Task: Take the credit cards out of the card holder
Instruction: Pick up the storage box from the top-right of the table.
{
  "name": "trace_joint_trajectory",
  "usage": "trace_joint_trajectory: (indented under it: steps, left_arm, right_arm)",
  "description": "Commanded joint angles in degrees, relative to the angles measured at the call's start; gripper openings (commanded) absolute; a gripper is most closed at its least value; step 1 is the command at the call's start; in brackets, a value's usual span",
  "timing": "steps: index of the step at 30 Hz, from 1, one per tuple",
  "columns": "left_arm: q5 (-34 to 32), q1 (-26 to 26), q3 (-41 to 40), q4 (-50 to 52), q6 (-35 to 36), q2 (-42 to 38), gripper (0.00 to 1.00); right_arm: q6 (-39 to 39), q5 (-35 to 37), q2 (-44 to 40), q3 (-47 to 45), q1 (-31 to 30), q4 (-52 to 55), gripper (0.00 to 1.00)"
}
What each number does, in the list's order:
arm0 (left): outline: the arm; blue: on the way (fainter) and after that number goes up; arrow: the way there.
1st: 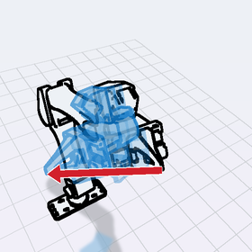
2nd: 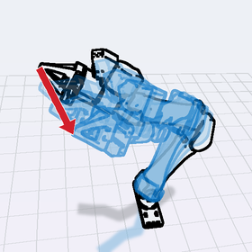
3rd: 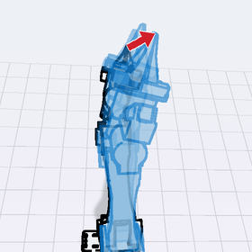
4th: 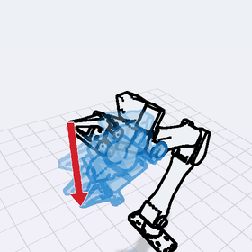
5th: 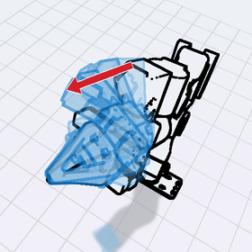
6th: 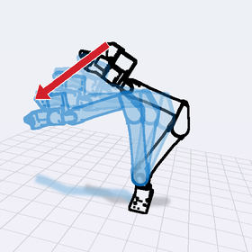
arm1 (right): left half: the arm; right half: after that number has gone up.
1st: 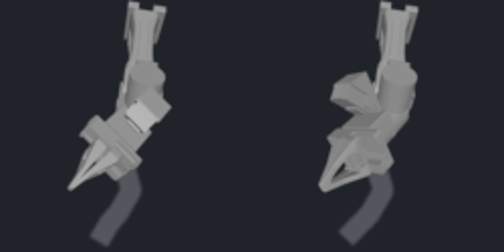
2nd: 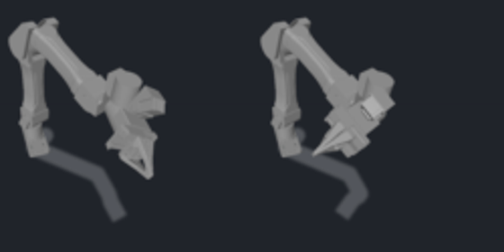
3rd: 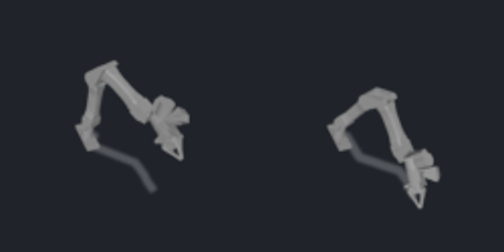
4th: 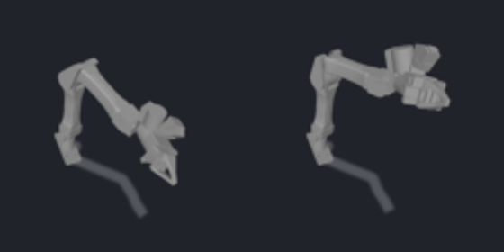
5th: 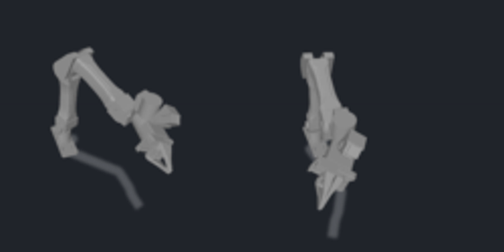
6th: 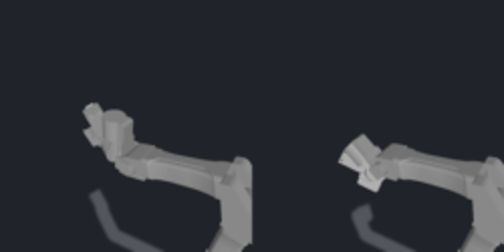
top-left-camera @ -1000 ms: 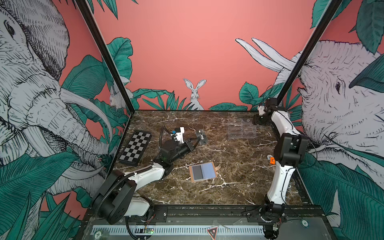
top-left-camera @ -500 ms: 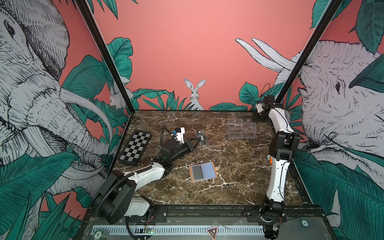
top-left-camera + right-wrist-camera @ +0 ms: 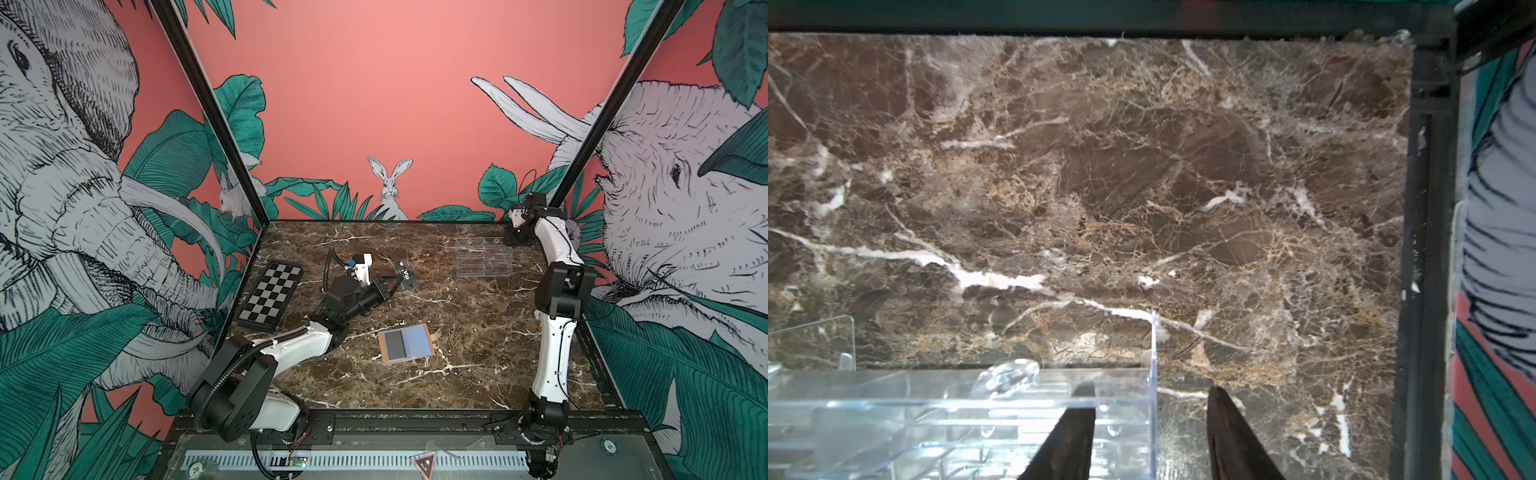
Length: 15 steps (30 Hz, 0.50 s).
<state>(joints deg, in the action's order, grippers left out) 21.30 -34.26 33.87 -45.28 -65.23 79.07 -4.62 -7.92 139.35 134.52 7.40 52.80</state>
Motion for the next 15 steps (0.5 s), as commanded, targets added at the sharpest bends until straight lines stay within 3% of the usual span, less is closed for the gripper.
trace_joint_trajectory:
  steps: [1,9,15]
  left_arm:
    - [1.11,0.33,2.12,-0.73,-0.71,-0.22,0.00]
    - [1.12,0.38,1.97,-0.21,-0.50,-0.93,0.00]
    - [0.85,0.34,1.63,-0.57,-0.85,-1.66,0.00]
  right_arm:
    - [-0.65,0.56,0.77,1.36,0.28,0.81,0.39]
    - [-1.09,0.04,0.31,1.24,0.25,1.18,0.27]
    - [-0.42,-0.73,-3.63,-4.92,0.00,-0.74,0.20]
